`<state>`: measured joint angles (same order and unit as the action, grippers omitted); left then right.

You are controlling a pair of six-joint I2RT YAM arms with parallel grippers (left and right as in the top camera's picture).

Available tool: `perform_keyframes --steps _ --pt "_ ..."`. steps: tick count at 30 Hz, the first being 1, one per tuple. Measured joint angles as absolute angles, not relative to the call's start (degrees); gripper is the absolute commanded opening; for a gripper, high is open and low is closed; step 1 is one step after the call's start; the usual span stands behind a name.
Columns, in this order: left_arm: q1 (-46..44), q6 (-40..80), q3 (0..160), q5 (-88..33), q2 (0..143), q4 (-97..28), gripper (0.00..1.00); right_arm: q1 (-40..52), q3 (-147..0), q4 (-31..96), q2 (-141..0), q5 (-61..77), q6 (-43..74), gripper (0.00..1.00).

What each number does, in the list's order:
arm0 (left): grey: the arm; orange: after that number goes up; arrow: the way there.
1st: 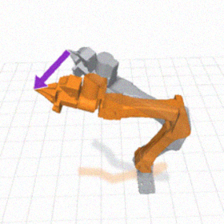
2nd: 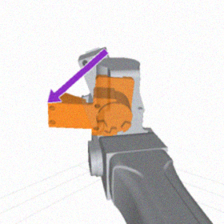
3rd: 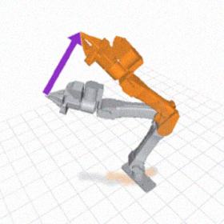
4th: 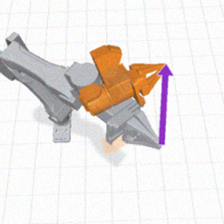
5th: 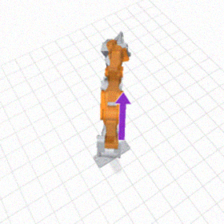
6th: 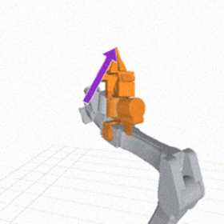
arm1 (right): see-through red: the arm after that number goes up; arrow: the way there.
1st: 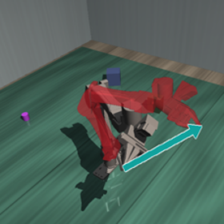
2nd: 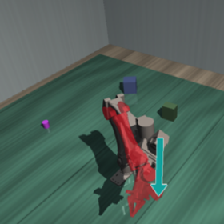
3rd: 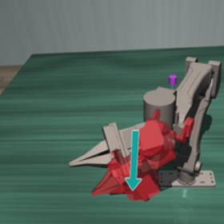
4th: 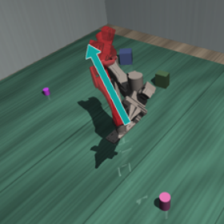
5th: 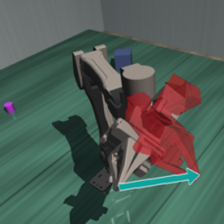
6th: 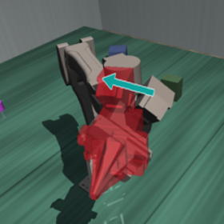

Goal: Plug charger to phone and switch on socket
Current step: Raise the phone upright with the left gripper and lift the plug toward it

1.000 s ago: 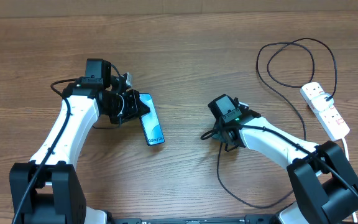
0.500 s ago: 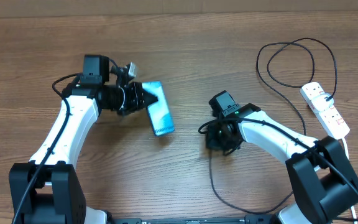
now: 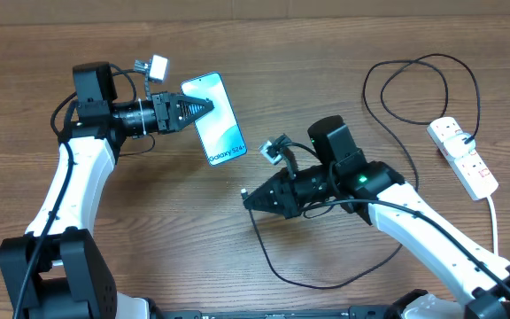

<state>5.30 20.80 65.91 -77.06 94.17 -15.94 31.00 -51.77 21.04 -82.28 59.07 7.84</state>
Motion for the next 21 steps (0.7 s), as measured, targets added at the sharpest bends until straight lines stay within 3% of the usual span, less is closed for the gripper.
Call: perform_keyframes --steps 9,21 --pt "5.23 24.08 65.91 -84.71 94.17 -13.45 0.04 31.86 -50.81 4.91 -84.95 63.05 13.21 0.04" --pt "5.23 24.32 65.91 -87.55 94.17 -13.47 0.04 31.66 -50.78 0.58 -84.95 59.05 16.80 0.04"
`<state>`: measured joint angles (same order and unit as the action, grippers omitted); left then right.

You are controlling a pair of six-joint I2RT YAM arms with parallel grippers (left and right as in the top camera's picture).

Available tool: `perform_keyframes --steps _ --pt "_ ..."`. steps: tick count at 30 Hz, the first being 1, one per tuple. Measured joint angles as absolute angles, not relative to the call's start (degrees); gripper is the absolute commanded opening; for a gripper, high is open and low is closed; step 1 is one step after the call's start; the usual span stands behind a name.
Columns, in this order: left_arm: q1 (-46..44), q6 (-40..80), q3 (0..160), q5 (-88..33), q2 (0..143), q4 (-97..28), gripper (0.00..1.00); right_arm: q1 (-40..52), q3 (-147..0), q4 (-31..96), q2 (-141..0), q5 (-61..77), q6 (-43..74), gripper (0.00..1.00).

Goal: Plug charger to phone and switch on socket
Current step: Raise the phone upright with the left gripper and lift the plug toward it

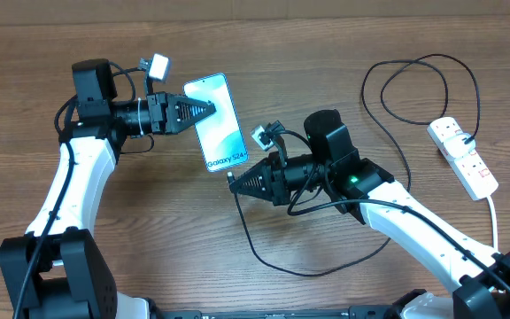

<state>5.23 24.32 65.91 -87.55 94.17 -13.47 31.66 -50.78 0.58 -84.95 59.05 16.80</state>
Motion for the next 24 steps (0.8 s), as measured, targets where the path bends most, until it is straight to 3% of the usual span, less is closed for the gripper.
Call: perform_keyframes --steps 24 --pt "5.23 24.01 65.91 -87.88 94.17 -13.26 0.04 30.09 -50.76 -0.01 -84.95 59.05 21.87 0.04"
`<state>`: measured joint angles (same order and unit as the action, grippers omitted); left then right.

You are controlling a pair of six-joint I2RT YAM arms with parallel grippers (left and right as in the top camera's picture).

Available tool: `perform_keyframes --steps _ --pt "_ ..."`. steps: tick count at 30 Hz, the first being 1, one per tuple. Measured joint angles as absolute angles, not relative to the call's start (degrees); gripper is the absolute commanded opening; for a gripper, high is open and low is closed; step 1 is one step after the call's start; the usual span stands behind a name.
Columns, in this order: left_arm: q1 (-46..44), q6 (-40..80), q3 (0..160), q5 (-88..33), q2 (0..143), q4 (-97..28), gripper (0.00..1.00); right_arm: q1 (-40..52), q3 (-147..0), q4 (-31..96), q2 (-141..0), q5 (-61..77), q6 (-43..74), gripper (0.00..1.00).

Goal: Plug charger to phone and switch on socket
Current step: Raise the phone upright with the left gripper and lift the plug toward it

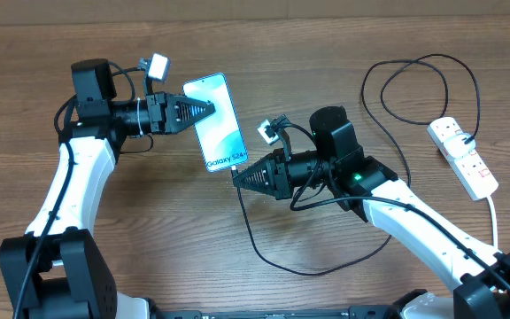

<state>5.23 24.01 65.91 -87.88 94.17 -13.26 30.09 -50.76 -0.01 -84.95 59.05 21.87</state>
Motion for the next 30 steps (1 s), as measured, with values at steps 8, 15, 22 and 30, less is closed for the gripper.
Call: perform_keyframes --steps 8,15,22,30 --pt "4.47 23.59 65.91 -87.88 94.17 -11.44 0.04 30.09 -50.76 0.03 -84.95 59.53 22.52 0.04" --pt "4.10 23.66 65.91 -87.90 94.17 -10.44 0.04 30.09 -50.76 0.89 -85.36 59.57 22.70 0.04" --pt "4.10 25.19 65.91 -87.94 94.17 -7.22 0.04 30.09 -50.65 -0.69 -86.96 60.88 22.96 0.04" --pt "4.10 25.58 65.91 -87.94 94.17 -7.20 0.04 30.06 -50.65 -3.42 -86.96 63.79 23.27 0.04"
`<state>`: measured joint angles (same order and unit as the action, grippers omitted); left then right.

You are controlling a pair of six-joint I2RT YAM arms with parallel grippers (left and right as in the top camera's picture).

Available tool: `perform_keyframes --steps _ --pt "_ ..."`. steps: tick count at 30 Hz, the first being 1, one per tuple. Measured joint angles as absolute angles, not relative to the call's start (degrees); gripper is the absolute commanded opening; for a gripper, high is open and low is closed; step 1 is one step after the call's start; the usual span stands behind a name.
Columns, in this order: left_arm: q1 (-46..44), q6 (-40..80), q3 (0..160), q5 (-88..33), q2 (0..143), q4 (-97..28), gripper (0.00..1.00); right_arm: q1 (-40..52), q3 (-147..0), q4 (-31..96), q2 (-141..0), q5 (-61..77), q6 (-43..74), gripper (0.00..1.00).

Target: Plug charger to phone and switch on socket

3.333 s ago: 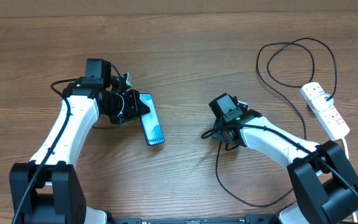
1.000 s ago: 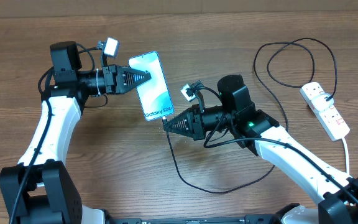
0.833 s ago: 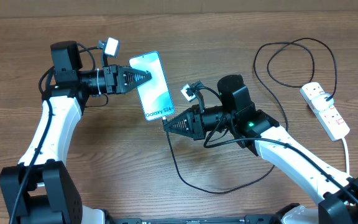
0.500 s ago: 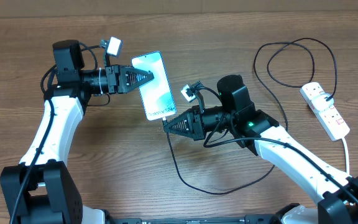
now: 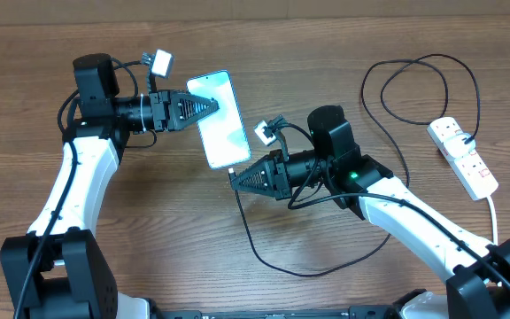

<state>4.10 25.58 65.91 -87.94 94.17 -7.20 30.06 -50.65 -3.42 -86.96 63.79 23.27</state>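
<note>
A light blue phone [image 5: 219,118] lies tilted on the wooden table, screen up. My left gripper [image 5: 211,105] is shut on its left edge. My right gripper [image 5: 234,176] is shut on the plug end of the black charger cable [image 5: 273,257], right at the phone's bottom edge. The cable loops across the table to a white extension socket [image 5: 463,157] at the far right, where it is plugged in. The plug tip itself is hidden by the fingers.
The black cable makes a large loop [image 5: 419,89] at the back right and another near the front edge. A white lead [image 5: 494,217] runs from the socket toward the front right. The wooden table [image 5: 264,44] extends behind.
The phone's lower end has lifted and turned slightly, its printed bottom label no longer visible. My right gripper with the plug has shifted a little left, up against the phone's bottom edge.
My left gripper held the phone's left edge throughout. My right gripper, holding the cable plug, was well below and right of the phone, then nearer its bottom edge, then just beside it, and now meets that edge.
</note>
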Motion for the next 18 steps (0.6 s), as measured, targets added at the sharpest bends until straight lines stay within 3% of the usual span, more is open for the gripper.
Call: perform_keyframes --steps 18 --pt "4.10 27.11 65.91 -87.94 94.17 -7.22 0.04 28.51 -50.65 -3.42 -87.72 64.01 23.29 0.04"
